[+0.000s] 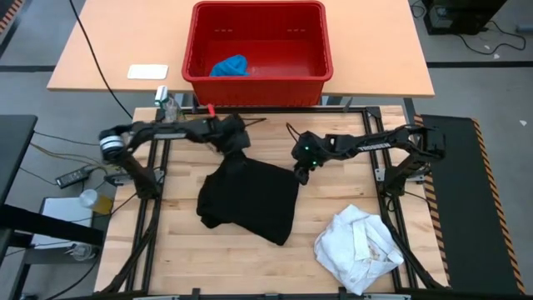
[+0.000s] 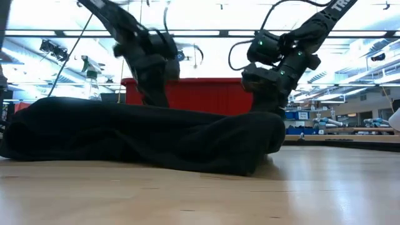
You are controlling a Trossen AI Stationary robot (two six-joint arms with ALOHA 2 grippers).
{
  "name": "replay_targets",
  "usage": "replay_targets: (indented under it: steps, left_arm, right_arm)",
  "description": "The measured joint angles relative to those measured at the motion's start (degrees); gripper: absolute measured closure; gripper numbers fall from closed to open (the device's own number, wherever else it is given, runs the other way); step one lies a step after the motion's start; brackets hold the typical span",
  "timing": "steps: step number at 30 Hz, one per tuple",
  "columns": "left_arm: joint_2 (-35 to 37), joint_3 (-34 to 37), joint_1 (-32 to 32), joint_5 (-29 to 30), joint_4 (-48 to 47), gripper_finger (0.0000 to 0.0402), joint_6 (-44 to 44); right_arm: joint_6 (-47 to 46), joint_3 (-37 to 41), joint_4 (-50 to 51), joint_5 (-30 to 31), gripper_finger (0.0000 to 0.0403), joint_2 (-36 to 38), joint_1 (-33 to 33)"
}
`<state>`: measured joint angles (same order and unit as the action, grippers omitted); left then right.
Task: Fold laundry
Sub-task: Fold the black shirt
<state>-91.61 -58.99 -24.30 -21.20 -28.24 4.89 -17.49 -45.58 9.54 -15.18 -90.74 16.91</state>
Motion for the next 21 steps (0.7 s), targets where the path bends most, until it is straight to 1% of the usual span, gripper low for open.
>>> replay_targets:
  steps: [1,3,6,7,9,11,14,16,19,21]
  left_arm:
    - [-1.9,-1.0,-0.6,-0.5,-1.0,0.0187,2.1]
    - [-5.3,-2.7,-1.3,0.4,-2.6,0.0187,6.8]
    - [-9.3,-5.2,-1.6,2.2,-5.0,0.0187,14.3]
    - [-10.4,-5.8,-1.6,2.6,-6.0,0.0187,16.8]
    - [-12.3,-6.2,-1.3,6.1,-7.4,0.0186,20.8]
    - [-13.9,-6.2,-1.0,8.6,-8.4,0.0186,23.5]
    - [-15.0,-6.5,-0.7,9.1,-9.1,0.0193,24.5]
    - [-15.0,-6.5,-0.3,9.4,-9.4,0.0208,24.6]
    - [-13.8,-6.2,0.5,9.4,-9.9,0.0258,23.9]
    - [-12.8,-6.3,1.3,9.5,-10.3,0.0310,23.5]
  right_arm:
    - [0.4,0.0,1.3,-0.6,0.0148,0.0,0.5]
    - [2.6,0.0,3.8,-0.7,0.0122,-0.1,1.0]
    - [7.3,0.0,5.3,1.6,0.0095,-1.1,0.3]
    - [8.7,0.0,5.2,2.8,0.0090,-1.7,-0.2]
    - [11.3,0.0,4.0,5.3,0.0087,-3.4,-1.4]
    - [13.0,0.0,2.7,8.0,0.0092,-5.5,-2.5]
    - [13.4,-0.2,2.0,10.8,0.0124,-7.6,-3.7]
    - [13.1,-0.2,1.8,12.6,0.0162,-8.0,-4.2]
    - [13.2,-0.1,-0.5,13.4,0.0242,-7.8,-4.4]
    - [13.8,0.0,-2.7,13.4,0.0301,-7.5,-4.3]
